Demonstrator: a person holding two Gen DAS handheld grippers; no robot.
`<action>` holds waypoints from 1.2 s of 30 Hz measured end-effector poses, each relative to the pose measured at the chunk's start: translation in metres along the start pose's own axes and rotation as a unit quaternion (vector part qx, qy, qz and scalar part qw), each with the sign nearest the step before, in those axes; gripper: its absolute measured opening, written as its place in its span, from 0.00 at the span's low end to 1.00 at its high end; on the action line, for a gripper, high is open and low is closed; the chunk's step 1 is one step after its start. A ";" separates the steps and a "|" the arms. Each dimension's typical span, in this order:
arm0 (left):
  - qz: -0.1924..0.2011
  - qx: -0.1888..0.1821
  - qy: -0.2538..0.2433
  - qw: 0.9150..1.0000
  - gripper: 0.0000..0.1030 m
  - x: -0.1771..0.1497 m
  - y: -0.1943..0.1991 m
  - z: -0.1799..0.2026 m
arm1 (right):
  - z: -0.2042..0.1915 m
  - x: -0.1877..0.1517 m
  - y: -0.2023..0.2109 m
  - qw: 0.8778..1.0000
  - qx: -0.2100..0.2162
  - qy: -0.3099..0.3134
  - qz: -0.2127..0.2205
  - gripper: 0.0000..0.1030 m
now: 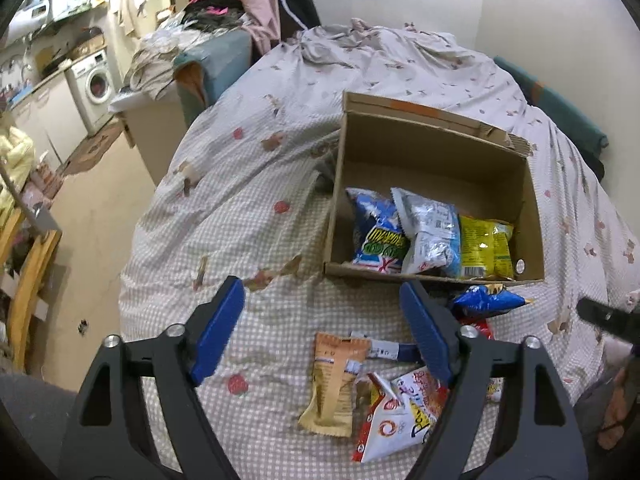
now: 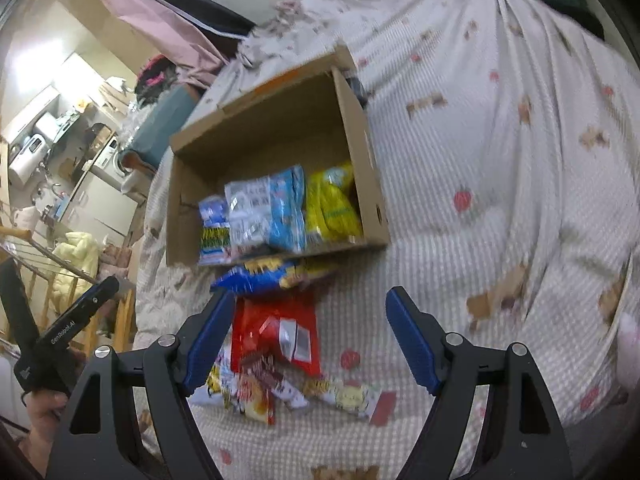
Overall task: Organize snacks
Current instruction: 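Withdraw both grippers from the box toward the remaining snacks, then grasp the cartoon bear packet with the right gripper while the left grasps a tan packet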
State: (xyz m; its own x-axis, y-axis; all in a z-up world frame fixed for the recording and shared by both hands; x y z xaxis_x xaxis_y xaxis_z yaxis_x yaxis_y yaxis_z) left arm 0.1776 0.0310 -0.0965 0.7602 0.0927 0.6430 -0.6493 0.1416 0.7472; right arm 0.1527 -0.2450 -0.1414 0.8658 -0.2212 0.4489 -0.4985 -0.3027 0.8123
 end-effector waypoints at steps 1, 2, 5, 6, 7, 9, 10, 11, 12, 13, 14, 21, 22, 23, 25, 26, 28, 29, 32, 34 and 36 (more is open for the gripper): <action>-0.002 -0.001 0.006 1.000 0.81 -0.002 0.001 -0.002 | 0.003 -0.007 -0.005 1.000 0.002 -0.012 -0.019 0.78; -0.003 -0.002 0.013 1.000 0.81 -0.004 0.002 -0.005 | 0.006 -0.010 -0.008 0.999 0.003 -0.019 -0.029 0.78; -0.010 -0.002 0.023 1.000 0.81 -0.011 0.003 -0.011 | 0.010 -0.028 -0.021 0.997 -0.004 -0.033 -0.072 0.78; -0.015 -0.003 0.027 1.000 0.81 -0.014 0.002 -0.013 | 0.010 -0.033 -0.024 0.996 -0.007 -0.034 -0.083 0.78; -0.019 -0.004 0.031 0.999 0.81 -0.016 0.002 -0.014 | 0.011 -0.039 -0.028 0.995 -0.013 -0.033 -0.096 0.78; -0.026 0.001 0.033 0.999 0.81 -0.021 0.000 -0.016 | 0.011 -0.051 -0.039 0.992 -0.030 -0.022 -0.124 0.78; -0.028 0.003 0.032 0.999 0.81 -0.022 0.000 -0.016 | 0.011 -0.057 -0.044 0.989 -0.045 -0.011 -0.139 0.78; -0.031 0.006 0.031 0.999 0.81 -0.023 -0.001 -0.017 | 0.013 -0.063 -0.050 0.987 -0.059 -0.001 -0.152 0.78; -0.036 0.009 0.031 0.999 0.81 -0.024 -0.003 -0.018 | 0.014 -0.070 -0.058 0.983 -0.072 0.009 -0.170 0.78; -0.038 0.011 0.030 0.999 0.81 -0.025 -0.004 -0.018 | 0.015 -0.075 -0.064 0.979 -0.080 0.016 -0.184 0.78; -0.040 0.012 0.030 0.999 0.81 -0.025 -0.004 -0.018 | 0.016 -0.083 -0.071 0.974 -0.094 0.030 -0.203 0.78; -0.057 0.011 0.048 0.997 0.81 -0.030 -0.011 -0.025 | -0.011 -0.113 -0.100 0.925 -0.150 0.236 -0.256 0.78; -0.061 0.013 0.052 0.997 0.81 -0.031 -0.013 -0.027 | -0.015 -0.115 -0.103 0.915 -0.156 0.268 -0.258 0.77; -0.065 0.018 0.057 0.996 0.81 -0.032 -0.015 -0.030 | -0.018 -0.118 -0.107 0.907 -0.156 0.293 -0.259 0.77; -0.070 0.024 0.063 0.995 0.81 -0.033 -0.017 -0.035 | -0.025 -0.124 -0.111 0.897 -0.147 0.321 -0.266 0.60; -0.074 0.026 0.068 0.995 0.81 -0.034 -0.019 -0.038 | -0.026 -0.126 -0.112 0.894 -0.148 0.327 -0.267 0.55; -0.085 0.027 0.079 0.993 0.81 -0.037 -0.023 -0.042 | -0.027 -0.128 -0.112 0.892 -0.150 0.337 -0.262 0.40; -0.089 0.027 0.083 0.992 0.81 -0.039 -0.025 -0.044 | -0.029 -0.130 -0.109 0.893 -0.145 0.337 -0.262 0.38; -0.105 0.028 0.094 0.990 0.81 -0.044 -0.032 -0.049 | -0.032 -0.138 -0.093 0.888 -0.134 0.352 -0.263 0.32; -0.111 0.030 0.103 0.988 0.81 -0.046 -0.034 -0.050 | -0.032 -0.136 -0.079 0.888 -0.125 0.352 -0.267 0.27; -0.121 0.039 0.108 0.986 0.81 -0.050 -0.038 -0.051 | -0.031 -0.132 -0.061 0.897 -0.108 0.336 -0.265 0.26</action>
Point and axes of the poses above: each gripper's, at about its wrist camera, not at the fingertips, and y roughly against the way its jaws point, z to its right, x to its top, the point moved 10 cm from there along -y, roughly the way its jaws point, and after that the axes turned 9 degrees about -x, right-handed, at the moved point
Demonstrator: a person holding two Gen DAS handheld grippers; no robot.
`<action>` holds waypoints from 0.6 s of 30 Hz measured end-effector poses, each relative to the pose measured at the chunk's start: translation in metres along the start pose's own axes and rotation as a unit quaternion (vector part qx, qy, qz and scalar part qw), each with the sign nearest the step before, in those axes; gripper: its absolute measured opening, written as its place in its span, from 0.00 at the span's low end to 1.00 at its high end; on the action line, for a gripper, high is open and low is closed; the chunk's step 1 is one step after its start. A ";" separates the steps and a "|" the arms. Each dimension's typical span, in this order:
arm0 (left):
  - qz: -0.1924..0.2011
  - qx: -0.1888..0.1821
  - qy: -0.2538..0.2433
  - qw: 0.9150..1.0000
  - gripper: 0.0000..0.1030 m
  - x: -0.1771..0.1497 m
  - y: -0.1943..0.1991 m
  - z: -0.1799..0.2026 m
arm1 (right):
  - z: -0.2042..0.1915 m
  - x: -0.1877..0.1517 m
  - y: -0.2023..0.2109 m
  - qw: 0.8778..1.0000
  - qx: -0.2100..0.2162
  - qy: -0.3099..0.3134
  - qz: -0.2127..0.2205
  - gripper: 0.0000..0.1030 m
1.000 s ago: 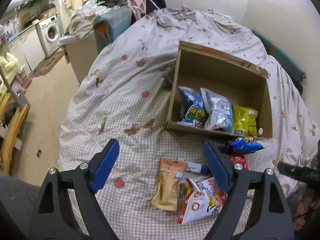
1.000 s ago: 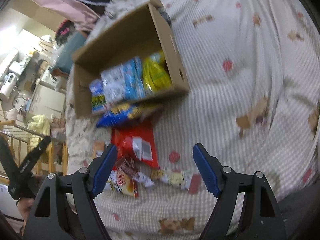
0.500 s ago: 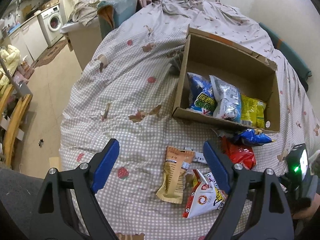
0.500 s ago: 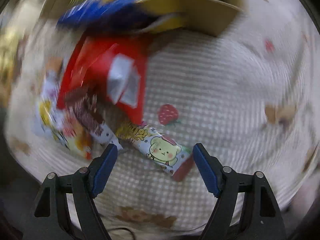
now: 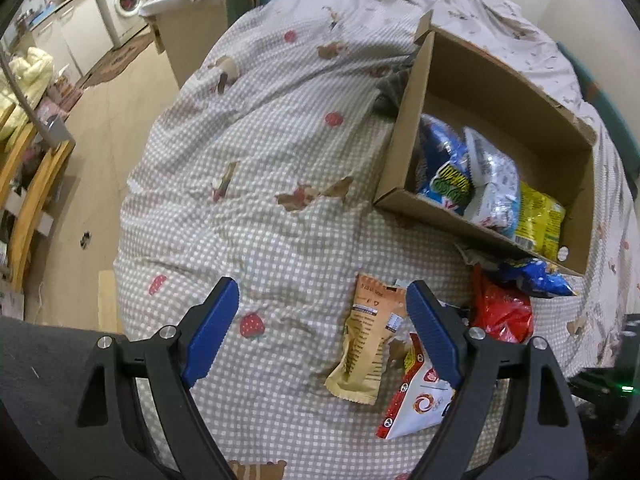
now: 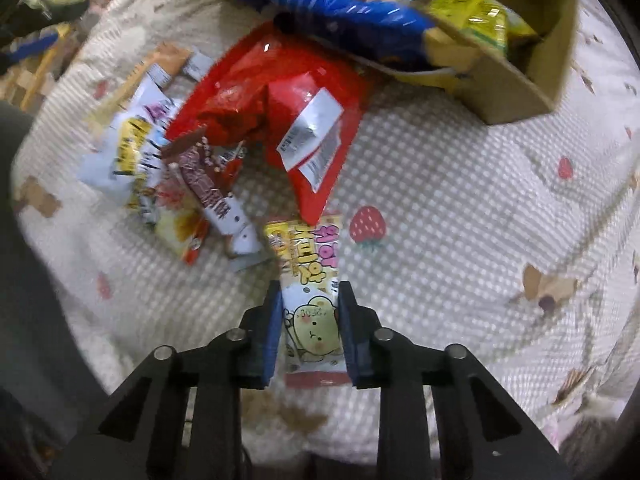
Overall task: Organize snacks
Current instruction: 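Grasp the cartoon bear packet with the right gripper while the left grasps a tan packet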
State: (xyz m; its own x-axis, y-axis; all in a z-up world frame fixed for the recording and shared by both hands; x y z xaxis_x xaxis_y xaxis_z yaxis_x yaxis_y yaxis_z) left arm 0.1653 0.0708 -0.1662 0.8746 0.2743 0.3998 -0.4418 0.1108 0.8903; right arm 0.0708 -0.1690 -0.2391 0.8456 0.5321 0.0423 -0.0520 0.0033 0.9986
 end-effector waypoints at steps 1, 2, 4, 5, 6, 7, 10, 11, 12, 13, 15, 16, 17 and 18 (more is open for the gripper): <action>-0.003 0.004 -0.002 1.000 0.81 -0.001 -0.002 -0.001 | 0.000 -0.001 0.008 1.000 0.011 -0.005 0.008 0.26; -0.007 0.008 -0.005 1.000 0.81 -0.003 -0.004 -0.001 | 0.000 -0.002 0.020 0.999 0.026 -0.013 0.020 0.26; -0.014 0.010 -0.010 1.000 0.81 -0.006 -0.007 0.000 | -0.001 -0.001 0.039 0.998 0.045 -0.023 0.047 0.26; -0.018 0.009 -0.010 1.000 0.81 -0.007 -0.009 -0.001 | 0.000 0.001 0.049 0.996 0.057 -0.034 0.068 0.26; -0.021 0.010 -0.009 1.000 0.81 -0.008 -0.010 -0.001 | 0.001 0.003 0.058 0.993 0.069 -0.046 0.083 0.26; -0.026 0.011 -0.005 1.000 0.81 -0.010 -0.013 -0.003 | 0.001 0.004 0.067 0.990 0.083 -0.062 0.100 0.26; -0.041 0.010 -0.006 0.999 0.80 -0.015 -0.022 -0.003 | 0.002 0.013 0.094 0.973 0.121 -0.091 0.172 0.26; -0.049 0.010 -0.012 0.999 0.80 -0.018 -0.026 -0.001 | 0.005 0.015 0.096 0.969 0.127 -0.108 0.183 0.26; -0.060 0.010 -0.020 0.998 0.80 -0.022 -0.032 0.003 | 0.010 0.018 0.101 0.963 0.137 -0.128 0.194 0.26; -0.070 0.008 -0.026 0.997 0.78 -0.026 -0.037 0.006 | 0.012 0.018 0.102 0.957 0.146 -0.142 0.206 0.26; -0.088 0.007 -0.037 0.995 0.76 -0.032 -0.047 0.012 | 0.021 0.019 0.106 0.952 0.143 -0.154 0.222 0.26; -0.095 0.008 -0.042 0.995 0.76 -0.035 -0.052 0.014 | 0.022 0.019 0.111 0.950 0.138 -0.157 0.231 0.26; -0.105 0.013 -0.051 0.993 0.76 -0.039 -0.058 0.015 | 0.030 0.020 0.118 0.946 0.141 -0.161 0.242 0.26; -0.117 0.020 -0.059 0.991 0.75 -0.042 -0.065 0.016 | 0.033 0.018 0.117 0.943 0.147 -0.165 0.249 0.26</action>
Point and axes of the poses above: each gripper's, at about its wrist camera, not at the fingertips, and y roughly against the way its jaws point, z to its right, x to its top, the point moved 10 cm from there along -y, roughly the way its jaws point, and after that the axes turned 9 degrees about -x, right-handed, at the moved point
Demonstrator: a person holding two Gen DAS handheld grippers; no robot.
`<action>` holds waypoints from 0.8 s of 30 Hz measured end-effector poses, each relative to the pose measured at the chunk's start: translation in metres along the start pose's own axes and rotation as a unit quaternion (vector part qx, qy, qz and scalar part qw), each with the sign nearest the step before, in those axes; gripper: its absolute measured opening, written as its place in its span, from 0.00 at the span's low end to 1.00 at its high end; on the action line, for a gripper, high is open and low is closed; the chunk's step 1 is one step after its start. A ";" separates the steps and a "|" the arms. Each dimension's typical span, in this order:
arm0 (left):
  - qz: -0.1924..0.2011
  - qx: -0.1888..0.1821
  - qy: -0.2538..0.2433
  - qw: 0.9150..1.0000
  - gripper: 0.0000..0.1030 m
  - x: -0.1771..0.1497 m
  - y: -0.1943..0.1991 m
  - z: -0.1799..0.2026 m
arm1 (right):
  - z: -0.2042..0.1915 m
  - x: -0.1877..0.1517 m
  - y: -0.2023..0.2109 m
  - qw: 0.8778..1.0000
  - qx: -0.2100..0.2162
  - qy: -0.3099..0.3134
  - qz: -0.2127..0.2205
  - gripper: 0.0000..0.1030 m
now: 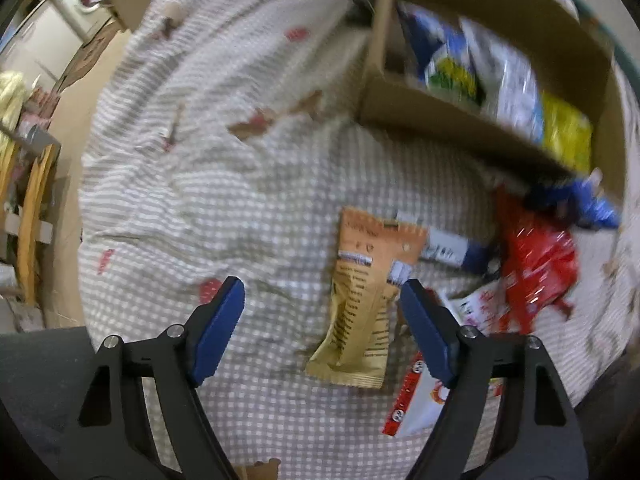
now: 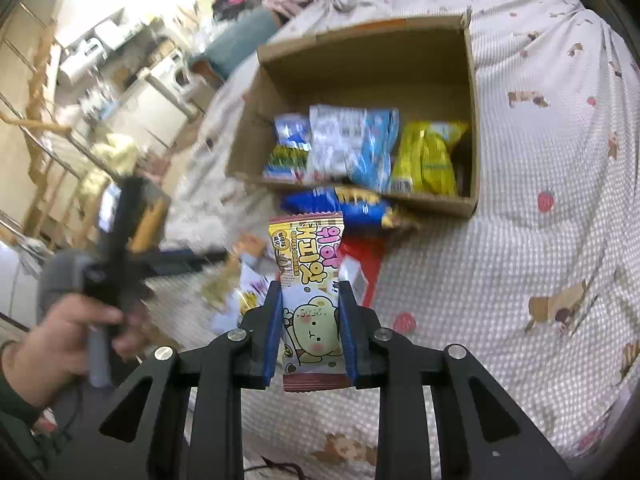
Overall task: Organize snacks
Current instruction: 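Grasp the cartoon bear packet with the right gripper while the left grasps a tan packet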
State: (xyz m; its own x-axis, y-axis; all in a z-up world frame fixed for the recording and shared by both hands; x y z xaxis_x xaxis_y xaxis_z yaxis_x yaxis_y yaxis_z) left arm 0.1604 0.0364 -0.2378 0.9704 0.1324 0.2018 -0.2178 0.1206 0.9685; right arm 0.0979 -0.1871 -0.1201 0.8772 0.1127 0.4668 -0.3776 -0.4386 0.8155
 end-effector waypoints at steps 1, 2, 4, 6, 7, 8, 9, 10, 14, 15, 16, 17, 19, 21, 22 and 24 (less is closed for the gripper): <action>-0.011 0.002 -0.003 1.000 0.73 -0.001 -0.008 0.002 | 0.001 0.002 0.003 1.000 0.003 -0.006 0.004 0.26; -0.019 0.000 -0.004 1.000 0.72 -0.002 -0.013 0.003 | 0.006 0.004 0.001 1.000 0.003 -0.013 0.005 0.26; -0.037 -0.008 -0.007 0.999 0.71 -0.005 -0.023 0.008 | 0.010 0.002 -0.002 1.000 0.002 -0.025 -0.001 0.26; -0.042 -0.004 -0.014 0.999 0.60 -0.006 -0.029 0.011 | 0.016 0.005 -0.007 1.000 0.001 -0.028 -0.001 0.26; -0.045 -0.012 -0.017 0.999 0.48 -0.006 -0.032 0.014 | 0.017 0.006 -0.006 1.000 0.002 -0.030 0.002 0.26; -0.048 -0.022 -0.018 0.998 0.44 -0.006 -0.034 0.018 | 0.015 0.008 -0.014 1.000 0.002 -0.031 0.003 0.26; -0.049 -0.024 -0.018 0.998 0.42 -0.006 -0.035 0.020 | 0.015 0.009 -0.013 1.000 0.002 -0.031 0.005 0.26; -0.050 -0.026 -0.020 0.998 0.34 -0.007 -0.037 0.022 | 0.015 0.010 -0.014 1.000 0.001 -0.031 0.005 0.26; -0.049 -0.029 -0.007 0.998 0.18 -0.010 -0.035 0.022 | 0.008 0.008 -0.022 1.000 0.002 -0.015 -0.001 0.26; -0.046 -0.032 0.000 0.998 0.17 -0.009 -0.033 0.021 | 0.006 0.008 -0.022 1.000 0.001 -0.011 -0.001 0.26; -0.043 -0.035 0.004 0.998 0.16 -0.008 -0.031 0.019 | 0.005 0.007 -0.023 1.000 0.001 -0.007 -0.002 0.26; -0.040 -0.036 0.005 0.999 0.16 -0.008 -0.029 0.015 | 0.003 0.006 -0.023 1.000 0.000 -0.003 -0.001 0.26; -0.032 -0.035 0.002 0.999 0.15 -0.007 -0.026 0.013 | 0.001 0.007 -0.024 1.000 0.000 0.002 0.000 0.26; -0.024 -0.036 0.003 0.999 0.15 -0.007 -0.021 0.011 | 0.002 0.007 -0.026 1.000 -0.003 0.001 0.000 0.26; -0.022 -0.036 0.004 0.999 0.15 -0.005 -0.020 0.010 | 0.003 0.007 -0.027 1.000 -0.003 0.000 0.000 0.26; -0.012 -0.035 0.006 0.999 0.15 -0.003 -0.016 0.008 | 0.003 0.008 -0.027 1.000 -0.006 -0.001 0.002 0.26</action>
Point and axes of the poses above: each gripper's, at about its wrist camera, not at the fingertips, and y roughly against the way its jaws point, z to its right, x to its top, the point moved 10 cm from there along -y, roughly the way its jaws point, and after that the axes turned 9 degrees about -x, right-handed, at the moved point
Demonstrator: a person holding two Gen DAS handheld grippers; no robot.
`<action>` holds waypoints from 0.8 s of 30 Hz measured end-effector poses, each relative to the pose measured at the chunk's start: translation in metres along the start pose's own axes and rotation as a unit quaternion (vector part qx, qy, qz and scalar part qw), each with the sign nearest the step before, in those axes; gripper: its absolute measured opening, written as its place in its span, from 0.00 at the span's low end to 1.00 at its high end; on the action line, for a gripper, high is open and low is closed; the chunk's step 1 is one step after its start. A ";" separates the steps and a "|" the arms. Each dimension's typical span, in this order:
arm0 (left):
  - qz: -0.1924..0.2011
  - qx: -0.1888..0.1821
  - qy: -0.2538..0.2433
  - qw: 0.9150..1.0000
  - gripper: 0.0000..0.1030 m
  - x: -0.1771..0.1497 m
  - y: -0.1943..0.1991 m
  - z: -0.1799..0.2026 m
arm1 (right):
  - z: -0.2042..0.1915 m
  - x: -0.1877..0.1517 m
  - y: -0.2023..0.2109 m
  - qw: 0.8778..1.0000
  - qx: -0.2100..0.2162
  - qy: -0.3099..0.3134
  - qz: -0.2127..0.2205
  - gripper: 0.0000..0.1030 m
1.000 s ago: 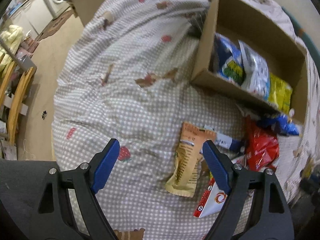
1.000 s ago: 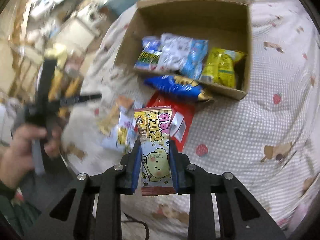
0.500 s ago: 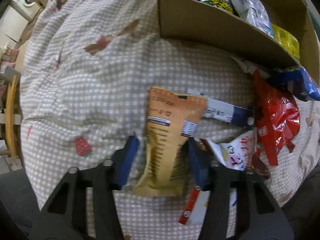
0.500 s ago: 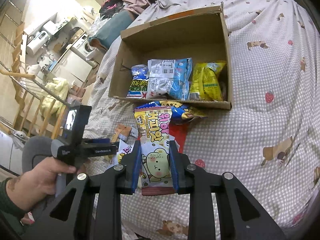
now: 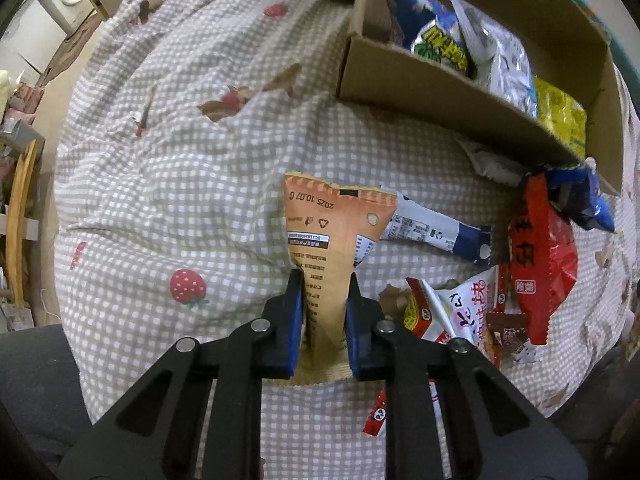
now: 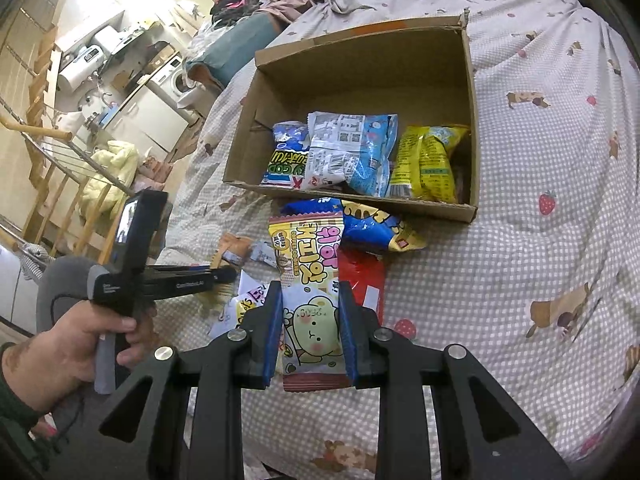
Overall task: Organize snacks
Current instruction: 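Grasp the cartoon bear packet with the right gripper while the left grasps a tan packet, then carry both packets into the box and open both grippers to release them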
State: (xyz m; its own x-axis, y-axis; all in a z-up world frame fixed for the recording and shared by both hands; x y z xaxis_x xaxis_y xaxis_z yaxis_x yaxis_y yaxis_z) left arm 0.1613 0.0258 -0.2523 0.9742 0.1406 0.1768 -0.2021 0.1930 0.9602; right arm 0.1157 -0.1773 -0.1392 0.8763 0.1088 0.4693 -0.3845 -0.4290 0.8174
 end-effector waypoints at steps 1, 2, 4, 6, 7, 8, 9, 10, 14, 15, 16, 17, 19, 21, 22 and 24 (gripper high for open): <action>0.003 -0.002 0.002 1.000 0.15 0.001 0.003 -0.001 | 0.000 0.001 0.000 1.000 -0.001 0.000 0.002 0.26; 0.005 -0.003 0.002 1.000 0.15 -0.002 0.008 -0.002 | 0.000 0.001 0.000 1.000 0.000 -0.001 0.004 0.26; 0.015 -0.008 0.006 1.000 0.15 -0.002 0.014 -0.003 | 0.000 0.001 0.002 1.000 0.003 0.000 0.006 0.26; 0.028 -0.012 0.007 1.000 0.14 -0.002 0.028 -0.002 | -0.003 0.001 0.004 1.000 0.004 0.003 0.010 0.26; 0.042 -0.011 0.003 0.999 0.14 0.000 0.036 -0.002 | -0.004 0.001 0.005 1.000 0.004 0.006 0.013 0.26; 0.049 -0.007 -0.001 0.999 0.14 0.002 0.042 -0.001 | -0.004 0.001 0.006 1.000 0.003 0.007 0.014 0.26; 0.064 0.003 -0.006 0.998 0.14 0.004 0.050 -0.003 | -0.005 0.001 0.007 1.000 0.003 0.008 0.016 0.26; 0.070 0.007 -0.007 0.998 0.14 0.003 0.054 -0.004 | -0.005 0.001 0.007 1.000 0.002 0.009 0.016 0.26; 0.083 0.023 0.013 0.996 0.14 0.006 0.062 -0.023 | -0.005 0.002 0.008 1.000 0.002 0.007 0.019 0.26; 0.085 0.018 0.021 0.996 0.14 0.007 0.065 -0.024 | -0.005 0.002 0.009 1.000 0.002 0.006 0.020 0.26; 0.090 0.016 0.024 0.996 0.14 0.007 0.068 -0.026 | -0.004 0.003 0.009 1.000 0.003 0.005 0.022 0.26; 0.094 0.014 0.025 0.995 0.14 0.010 0.068 -0.027 | -0.004 0.003 0.010 1.000 0.003 0.004 0.023 0.26; 0.105 0.004 0.024 0.994 0.14 0.010 0.074 -0.020 | -0.004 0.004 0.012 1.000 0.003 0.003 0.027 0.26; 0.117 -0.001 0.015 0.993 0.14 0.016 0.077 -0.010 | -0.004 0.005 0.014 1.000 0.005 0.002 0.030 0.26; 0.128 -0.005 0.005 0.992 0.14 0.017 0.084 -0.004 | -0.004 0.006 0.015 0.999 0.004 0.002 0.034 0.26; 0.146 -0.017 -0.004 0.989 0.14 0.022 0.093 0.008 | -0.003 0.008 0.018 0.999 0.008 -0.003 0.039 0.26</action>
State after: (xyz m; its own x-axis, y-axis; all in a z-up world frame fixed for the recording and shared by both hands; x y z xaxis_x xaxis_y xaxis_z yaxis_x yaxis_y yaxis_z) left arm 0.1652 0.0396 -0.1578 0.8744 0.1876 0.4475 -0.4783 0.1772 0.8602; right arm 0.1145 -0.1814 -0.1197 0.8455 0.0696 0.5295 -0.4472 -0.4496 0.7732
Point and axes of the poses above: each gripper's, at about its wrist camera, not at the fingertips, and y roughly against the way its jaws point, z to its right, x to its top, the point moved 10 cm from there along -y, roughly the way its jaws point, and after that the axes turned 9 degrees about -x, right-handed, at the moved point
